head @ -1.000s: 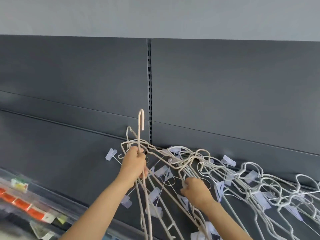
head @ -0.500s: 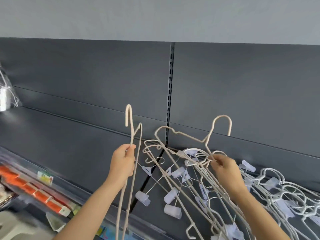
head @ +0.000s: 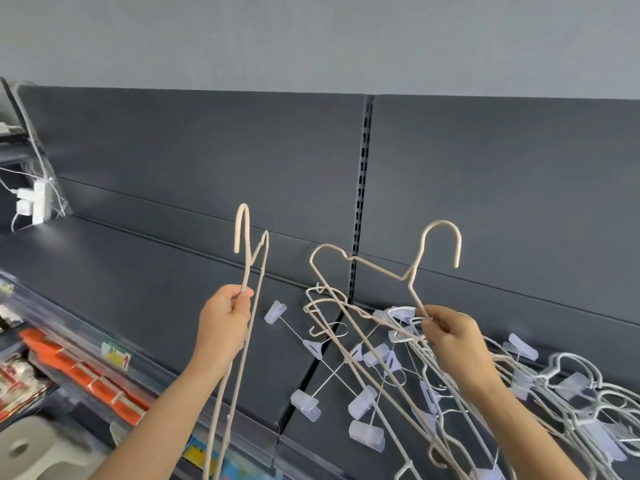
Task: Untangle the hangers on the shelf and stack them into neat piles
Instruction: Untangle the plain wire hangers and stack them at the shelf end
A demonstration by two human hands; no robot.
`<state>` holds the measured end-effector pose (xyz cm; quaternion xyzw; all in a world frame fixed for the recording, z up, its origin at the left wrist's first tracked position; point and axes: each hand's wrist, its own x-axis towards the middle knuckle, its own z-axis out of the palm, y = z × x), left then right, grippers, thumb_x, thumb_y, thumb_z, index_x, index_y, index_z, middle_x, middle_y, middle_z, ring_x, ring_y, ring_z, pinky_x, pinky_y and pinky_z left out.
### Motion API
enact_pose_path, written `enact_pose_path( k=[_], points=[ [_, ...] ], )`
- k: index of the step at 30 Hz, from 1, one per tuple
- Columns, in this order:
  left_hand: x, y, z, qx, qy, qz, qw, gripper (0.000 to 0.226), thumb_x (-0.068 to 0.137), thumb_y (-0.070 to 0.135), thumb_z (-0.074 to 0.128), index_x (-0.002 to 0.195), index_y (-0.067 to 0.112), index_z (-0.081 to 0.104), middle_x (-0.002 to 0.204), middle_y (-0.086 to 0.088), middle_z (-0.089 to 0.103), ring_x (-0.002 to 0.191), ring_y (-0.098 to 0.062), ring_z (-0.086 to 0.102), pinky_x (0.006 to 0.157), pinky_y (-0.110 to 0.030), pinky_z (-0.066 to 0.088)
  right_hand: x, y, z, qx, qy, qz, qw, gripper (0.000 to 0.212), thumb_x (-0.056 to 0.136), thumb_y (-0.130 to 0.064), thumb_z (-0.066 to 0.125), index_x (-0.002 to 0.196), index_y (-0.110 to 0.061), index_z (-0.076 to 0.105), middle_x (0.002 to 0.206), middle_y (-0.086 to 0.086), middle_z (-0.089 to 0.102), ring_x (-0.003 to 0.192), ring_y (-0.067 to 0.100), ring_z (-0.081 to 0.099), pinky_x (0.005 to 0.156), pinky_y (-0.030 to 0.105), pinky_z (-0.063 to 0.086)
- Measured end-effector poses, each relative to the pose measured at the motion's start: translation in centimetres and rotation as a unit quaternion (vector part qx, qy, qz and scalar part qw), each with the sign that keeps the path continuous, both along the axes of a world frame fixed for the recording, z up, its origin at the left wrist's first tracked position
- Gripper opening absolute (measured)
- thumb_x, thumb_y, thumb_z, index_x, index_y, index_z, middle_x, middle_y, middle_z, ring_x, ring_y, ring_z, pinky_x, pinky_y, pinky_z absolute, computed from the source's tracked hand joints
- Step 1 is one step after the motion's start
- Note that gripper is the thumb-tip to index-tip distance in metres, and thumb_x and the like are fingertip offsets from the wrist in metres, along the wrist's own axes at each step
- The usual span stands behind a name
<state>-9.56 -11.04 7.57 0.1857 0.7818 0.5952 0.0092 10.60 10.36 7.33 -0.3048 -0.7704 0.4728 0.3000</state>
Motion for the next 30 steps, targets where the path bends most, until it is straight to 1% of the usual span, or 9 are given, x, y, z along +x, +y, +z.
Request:
enact_pose_path(
  k=[2,7,9,13,17,20,22,27,30],
  points=[
    [-0.4,-0.4,-0.1,-0.005,0.003,0.01,1.0,0.022,0.095,0.013,0.042,0.079,0.019,0.056,0.053,0.003,0.038,0.037,-0.008,0.03,0.034,-0.017,0.025,-1.5,-1.0,0.2,-0.044,0.011,0.021,0.999,0.027,0.093,-0.004,0.045,0.083,-0.024,0.062,0.048,-0.004,0.038,0.04,0.008,0.027,0.037,0.02,0.023],
    [-1.1,-1.0,-0.8,-0.049,0.041,0.04,0.997,0.018,0.095,0.014,0.043,0.084,0.01,0.055,0.057,0.0,0.048,0.047,-0.012,0.041,0.038,-0.012,0.036,-5.7,-4.6,0.2,-0.193,0.046,0.073,0.977,0.027,0.092,0.002,0.039,0.084,-0.015,0.058,0.054,0.0,0.036,0.032,0.003,0.025,0.031,0.015,0.021],
    [-1.4,-1.2,-1.2,-0.07,0.055,0.049,0.995,0.018,0.096,0.013,0.042,0.084,0.007,0.054,0.061,-0.003,0.05,0.051,-0.013,0.042,0.041,-0.009,0.037,-7.4,-6.0,-0.1,-0.214,0.044,0.082,0.972,0.027,0.092,0.002,0.039,0.083,-0.015,0.058,0.054,0.0,0.036,0.032,0.003,0.024,0.031,0.015,0.021],
    [-2.6,-2.5,-2.0,-0.094,0.049,0.075,0.992,0.018,0.096,0.012,0.042,0.088,0.004,0.056,0.064,-0.004,0.052,0.054,-0.014,0.047,0.047,-0.017,0.034,-10.1,-7.8,-0.6,-0.232,0.031,0.087,0.968,0.028,0.091,0.002,0.038,0.083,-0.016,0.058,0.051,-0.001,0.036,0.032,0.004,0.023,0.031,0.016,0.021],
    [-4.8,-4.8,-2.1,-0.125,0.055,0.097,0.986,0.018,0.096,0.011,0.042,0.087,0.006,0.057,0.063,-0.001,0.052,0.055,-0.012,0.047,0.049,-0.019,0.033,-12.7,-9.0,-1.0,-0.253,0.019,0.096,0.963,0.028,0.09,0.003,0.035,0.087,-0.013,0.058,0.052,-0.001,0.035,0.031,0.004,0.023,0.032,0.015,0.021],
    [-6.4,-5.9,-2.4,-0.143,0.054,0.098,0.983,0.02,0.096,0.012,0.043,0.084,0.005,0.058,0.063,-0.004,0.053,0.058,-0.018,0.049,0.052,-0.019,0.036,-14.7,-10.0,-1.2,-0.273,0.021,0.108,0.956,0.03,0.09,0.004,0.034,0.08,-0.012,0.057,0.053,-0.001,0.034,0.032,0.004,0.022,0.033,0.015,0.019],
    [-7.3,-6.2,-2.7,-0.154,0.048,0.094,0.982,0.018,0.096,0.012,0.043,0.085,0.008,0.057,0.065,-0.004,0.055,0.059,-0.018,0.049,0.052,-0.019,0.036,-16.2,-10.7,-1.6,-0.306,0.029,0.102,0.946,0.031,0.089,0.006,0.035,0.076,-0.011,0.057,0.053,-0.001,0.035,0.033,0.005,0.021,0.032,0.016,0.017],
    [-9.1,-5.5,-3.4,-0.179,0.026,0.054,0.982,0.018,0.096,0.014,0.042,0.083,0.012,0.055,0.065,0.002,0.054,0.057,-0.01,0.05,0.048,-0.013,0.034,-20.0,-12.7,-3.7,-0.431,0.054,0.065,0.899,0.024,0.093,0.005,0.037,0.084,-0.009,0.054,0.057,0.005,0.042,0.029,0.005,0.026,0.029,0.015,0.02],
    [-9.5,-4.0,-3.7,-0.158,-0.03,0.009,0.987,0.021,0.095,0.013,0.044,0.077,0.011,0.054,0.061,-0.001,0.056,0.042,-0.004,0.045,0.037,-0.012,0.032,-21.3,-13.2,-4.8,-0.418,0.028,0.064,0.906,0.022,0.094,0.001,0.039,0.085,-0.01,0.056,0.058,0.006,0.048,0.041,0.011,0.037,0.037,0.02,0.033]
  ],
)
